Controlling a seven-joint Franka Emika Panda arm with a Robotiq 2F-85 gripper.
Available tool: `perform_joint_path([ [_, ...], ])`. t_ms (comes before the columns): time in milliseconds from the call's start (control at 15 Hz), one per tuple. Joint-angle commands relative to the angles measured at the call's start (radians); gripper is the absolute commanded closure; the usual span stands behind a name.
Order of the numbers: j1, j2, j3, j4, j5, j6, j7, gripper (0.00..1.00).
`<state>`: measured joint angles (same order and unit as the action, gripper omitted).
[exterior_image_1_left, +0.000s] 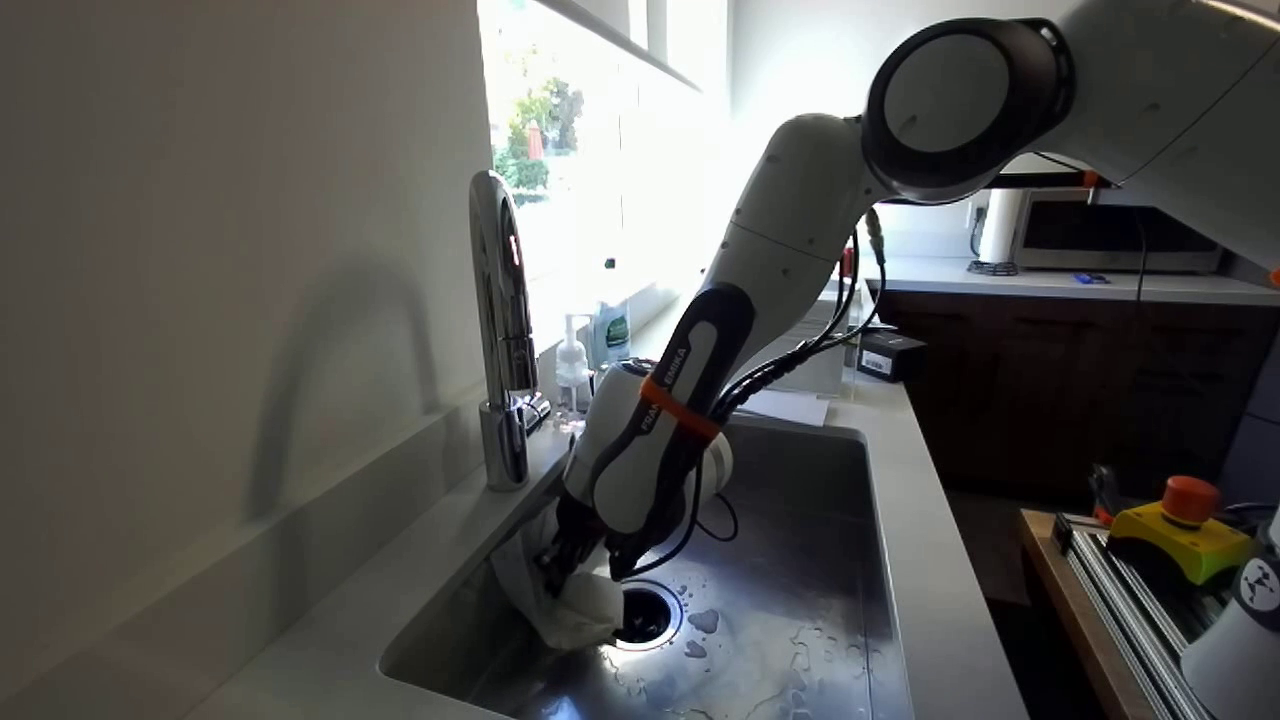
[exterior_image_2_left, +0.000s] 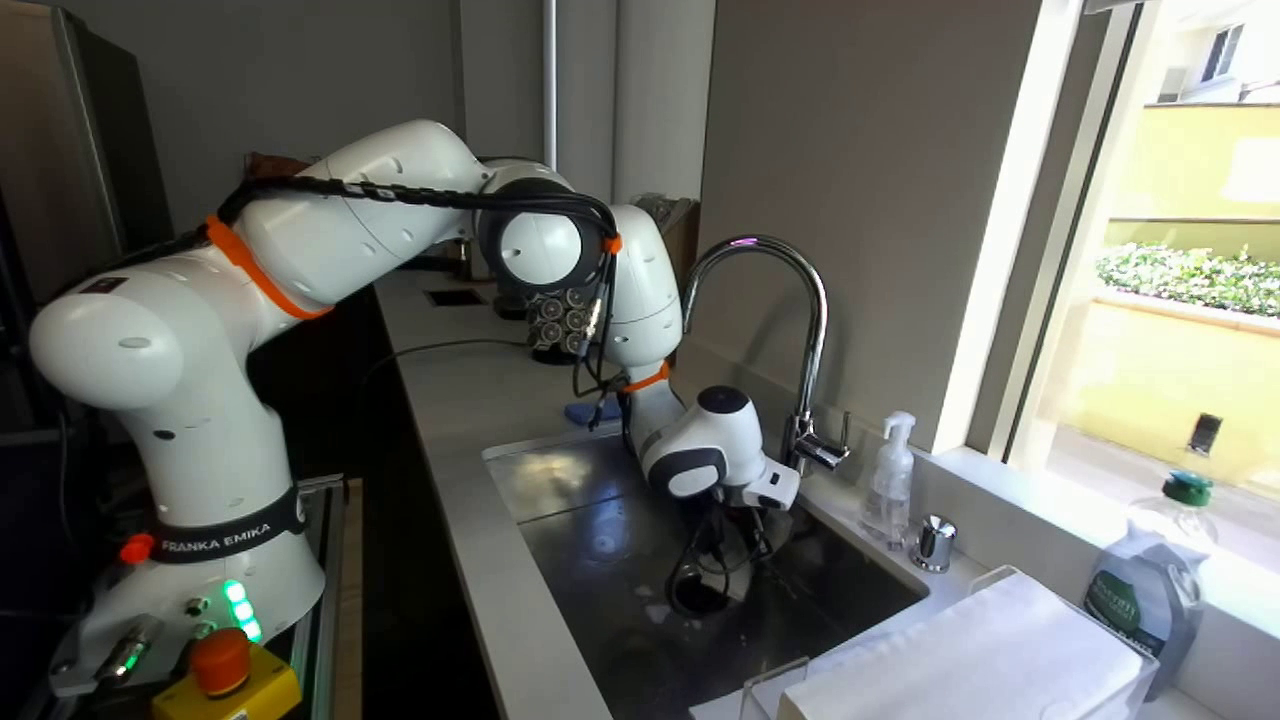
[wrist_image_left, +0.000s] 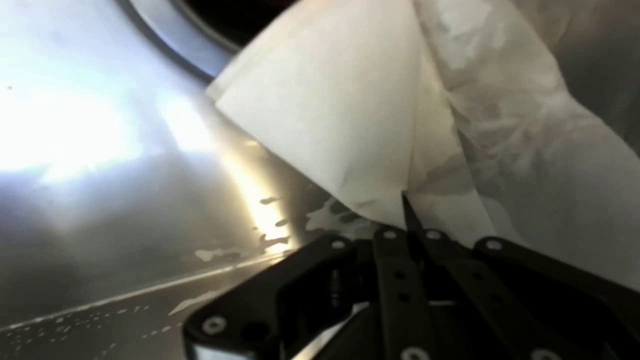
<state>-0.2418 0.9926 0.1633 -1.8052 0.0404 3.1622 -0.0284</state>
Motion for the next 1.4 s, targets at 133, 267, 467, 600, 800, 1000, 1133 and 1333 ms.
perform_joint_path([
  [133, -0.007, -0.005, -0.071, 0.043, 0.013, 0.015, 0.015, 1.0],
  [267, -0.013, -0.015, -0.091, 0.04, 0.014, 0.03, 0.017, 1.0],
  [467, -0.031, -0.035, -0.101, 0.03, 0.018, 0.042, 0.02, 1.0],
  [600, -0.05, -0.052, -0.102, 0.021, 0.026, 0.049, 0.026, 1.0],
  [800, -0.069, -0.076, -0.115, 0.014, 0.041, 0.063, 0.04, 1.0],
  [1000, -0.087, -0.106, -0.128, -0.003, 0.052, 0.082, 0.051, 1.0],
  [1133, -0.09, -0.121, -0.147, -0.006, 0.061, 0.086, 0.062, 1.0],
  [1333, -0.087, -0.146, -0.176, -0.016, 0.075, 0.101, 0.078, 1.0],
])
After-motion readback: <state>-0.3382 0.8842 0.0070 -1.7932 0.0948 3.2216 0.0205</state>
